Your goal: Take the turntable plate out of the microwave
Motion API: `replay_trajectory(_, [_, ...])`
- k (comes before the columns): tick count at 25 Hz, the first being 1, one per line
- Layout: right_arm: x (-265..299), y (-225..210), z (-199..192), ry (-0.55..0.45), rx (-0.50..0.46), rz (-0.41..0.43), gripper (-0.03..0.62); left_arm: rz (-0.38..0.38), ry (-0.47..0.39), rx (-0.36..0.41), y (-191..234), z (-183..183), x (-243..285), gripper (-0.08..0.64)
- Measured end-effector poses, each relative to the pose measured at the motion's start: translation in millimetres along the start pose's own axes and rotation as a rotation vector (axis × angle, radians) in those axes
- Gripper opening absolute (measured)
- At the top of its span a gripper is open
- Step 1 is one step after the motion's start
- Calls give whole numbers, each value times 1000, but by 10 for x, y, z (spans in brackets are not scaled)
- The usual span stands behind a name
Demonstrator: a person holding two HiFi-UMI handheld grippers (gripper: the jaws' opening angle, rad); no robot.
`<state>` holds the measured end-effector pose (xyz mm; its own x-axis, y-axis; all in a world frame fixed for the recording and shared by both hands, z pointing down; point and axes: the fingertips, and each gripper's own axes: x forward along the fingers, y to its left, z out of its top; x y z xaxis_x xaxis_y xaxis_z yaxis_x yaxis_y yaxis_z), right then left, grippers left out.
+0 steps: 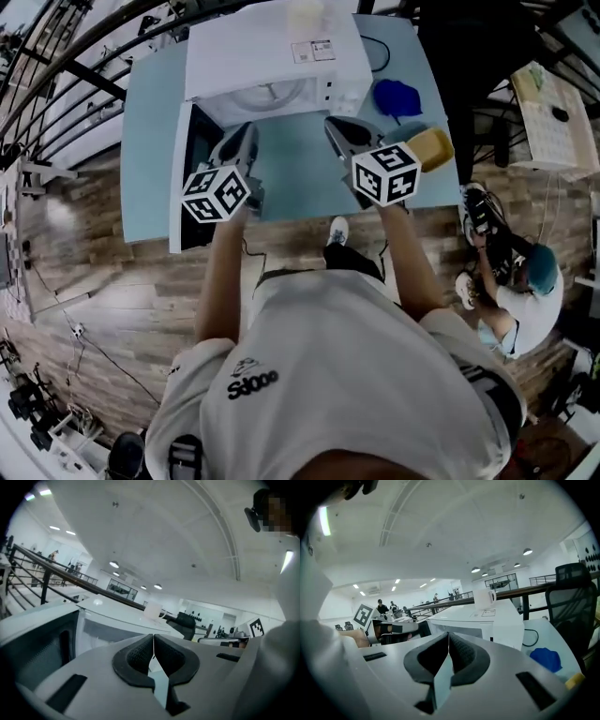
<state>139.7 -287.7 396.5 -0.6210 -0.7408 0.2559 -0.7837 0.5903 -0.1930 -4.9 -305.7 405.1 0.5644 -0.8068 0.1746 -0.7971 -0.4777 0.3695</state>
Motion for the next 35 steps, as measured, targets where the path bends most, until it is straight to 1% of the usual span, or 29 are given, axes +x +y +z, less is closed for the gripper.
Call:
replay_trajectory(5, [399, -125, -151, 85, -39, 109, 11, 139, -41, -187, 338, -143, 166, 20])
replay_trajectory(7, [547, -155, -228, 109, -41, 129, 19, 170, -54, -253, 492, -217, 221, 20])
replay_trajectory(8, [618, -177, -291, 125, -38, 133, 38, 179, -54, -284, 565, -280, 263, 21])
replay_trajectory(9, [692, -206, -359, 143, -37, 134, 71, 186, -49, -310, 640, -350, 315, 23])
replay_trajectory(10, [768, -235, -423, 161, -36, 131, 84, 190, -40, -334, 714, -420, 373, 34])
replay_trajectory(12, [918, -294, -532, 188, -17, 116, 96, 188, -15, -383, 841, -553, 498, 114])
replay_trajectory(13, [993, -322, -580, 197, 9, 106, 100, 180, -4, -405, 886, -607, 563, 140])
replay_trajectory(15, [1147, -356, -687, 215, 81, 94, 111, 173, 17, -432, 991, -712, 677, 153])
replay_trajectory(17, [1294, -356, -785, 231, 140, 97, 136, 171, 33, -463, 1111, -816, 793, 161])
replay_trajectory(19, [1408, -345, -850, 235, 159, 100, 160, 168, 45, -501, 1217, -918, 921, 168])
replay_trajectory(21, [1493, -321, -915, 242, 152, 101, 181, 176, 55, -535, 1316, -1024, 1034, 182])
replay_trajectory(23, [1574, -293, -982, 257, 141, 105, 193, 197, 59, -558, 1430, -1106, 1120, 206])
replay_trajectory(24, [1614, -285, -1014, 264, 137, 106, 199, 212, 56, -557, 1492, -1128, 1157, 231])
replay_trajectory(26, [1683, -297, -1071, 272, 138, 101, 202, 244, 49, -529, 1615, -1134, 1232, 274])
replay_trajectory(28, [1722, -332, -1118, 271, 158, 82, 204, 280, 48, -503, 1732, -1134, 1304, 288])
replay_trajectory(30, [1743, -358, -1173, 269, 191, 64, 204, 317, 51, -499, 1850, -1145, 1365, 299])
replay_trajectory(32, [1766, -378, -1227, 271, 216, 52, 204, 349, 41, -514, 1958, -1143, 1420, 304])
replay_trajectory(35, [1801, -431, -1269, 277, 227, 38, 204, 400, 19, -553, 2060, -1110, 1492, 304])
